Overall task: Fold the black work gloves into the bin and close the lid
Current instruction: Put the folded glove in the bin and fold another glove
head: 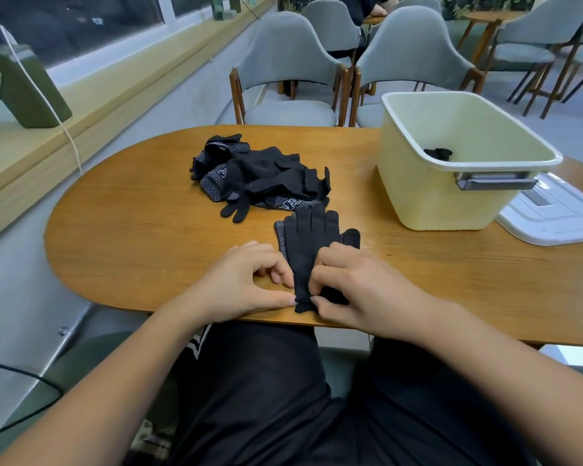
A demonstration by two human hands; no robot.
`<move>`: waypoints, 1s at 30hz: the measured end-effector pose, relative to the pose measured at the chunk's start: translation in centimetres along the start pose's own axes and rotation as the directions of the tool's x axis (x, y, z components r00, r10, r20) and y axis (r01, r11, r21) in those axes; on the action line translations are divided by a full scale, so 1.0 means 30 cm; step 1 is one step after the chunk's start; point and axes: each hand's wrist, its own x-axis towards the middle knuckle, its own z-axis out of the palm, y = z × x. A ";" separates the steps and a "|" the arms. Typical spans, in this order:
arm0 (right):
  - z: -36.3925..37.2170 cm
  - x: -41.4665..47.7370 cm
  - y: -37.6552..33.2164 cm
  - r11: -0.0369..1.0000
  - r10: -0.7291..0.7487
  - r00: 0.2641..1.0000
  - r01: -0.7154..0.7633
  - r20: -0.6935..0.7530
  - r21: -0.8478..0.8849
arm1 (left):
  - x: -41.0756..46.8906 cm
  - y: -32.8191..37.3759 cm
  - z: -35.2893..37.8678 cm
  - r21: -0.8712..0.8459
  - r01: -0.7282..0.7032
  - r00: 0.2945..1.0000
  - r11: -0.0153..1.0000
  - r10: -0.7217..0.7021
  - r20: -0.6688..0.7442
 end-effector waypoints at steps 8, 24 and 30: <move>0.003 -0.026 0.006 1.000 -0.031 0.999 0.031 -0.026 0.004 | -0.015 0.021 -0.011 -0.118 -0.032 0.999 0.992 0.034 0.015; -0.038 -0.139 0.071 0.978 0.147 0.988 -0.139 -0.044 0.154 | -0.049 0.049 0.034 -0.029 -0.043 0.999 0.999 0.043 -0.019; -0.023 -0.142 0.074 0.969 0.148 0.988 -0.137 -0.039 0.204 | -0.046 0.050 0.045 -0.075 -0.027 0.999 0.997 0.025 -0.035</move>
